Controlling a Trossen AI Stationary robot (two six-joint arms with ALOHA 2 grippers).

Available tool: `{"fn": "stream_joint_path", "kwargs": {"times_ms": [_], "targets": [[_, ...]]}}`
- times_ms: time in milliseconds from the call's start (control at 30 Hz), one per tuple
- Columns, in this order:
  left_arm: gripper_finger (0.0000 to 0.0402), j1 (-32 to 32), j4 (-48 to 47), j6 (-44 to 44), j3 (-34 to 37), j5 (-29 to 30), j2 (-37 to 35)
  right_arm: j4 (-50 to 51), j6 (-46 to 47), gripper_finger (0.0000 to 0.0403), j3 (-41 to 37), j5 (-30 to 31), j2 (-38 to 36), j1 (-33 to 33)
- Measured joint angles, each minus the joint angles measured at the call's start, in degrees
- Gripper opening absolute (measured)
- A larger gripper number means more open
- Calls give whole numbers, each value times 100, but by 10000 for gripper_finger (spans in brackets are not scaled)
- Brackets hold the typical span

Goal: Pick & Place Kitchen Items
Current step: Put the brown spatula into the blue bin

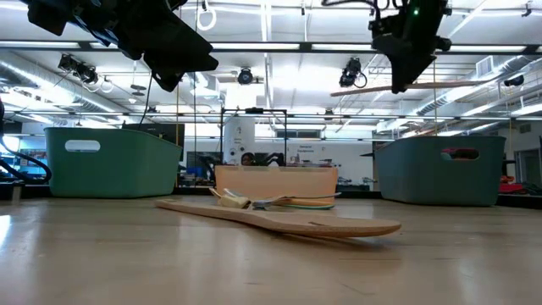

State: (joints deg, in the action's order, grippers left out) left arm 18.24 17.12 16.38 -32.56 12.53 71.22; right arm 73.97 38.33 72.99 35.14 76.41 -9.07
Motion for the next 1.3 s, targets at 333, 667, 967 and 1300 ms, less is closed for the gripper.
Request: {"fn": "stream_joint_path", "kwargs": {"times_ms": [333, 667, 967, 1300], "targets": [[115, -2, 0, 2, 0, -127, 0, -160, -346, 104, 0, -14, -20, -1382], [115, 0, -42, 2, 0, -129, 0, -1308, -705, 104, -828, -393, -174, -2458], [115, 0, -35, 2, 0, -127, 0, -2068, -756, 104, -1760, -554, -394, -3013], [115, 0, -35, 0, 0, -127, 0, -3167, -885, 104, -2600, -911, -672, -3354]]}}
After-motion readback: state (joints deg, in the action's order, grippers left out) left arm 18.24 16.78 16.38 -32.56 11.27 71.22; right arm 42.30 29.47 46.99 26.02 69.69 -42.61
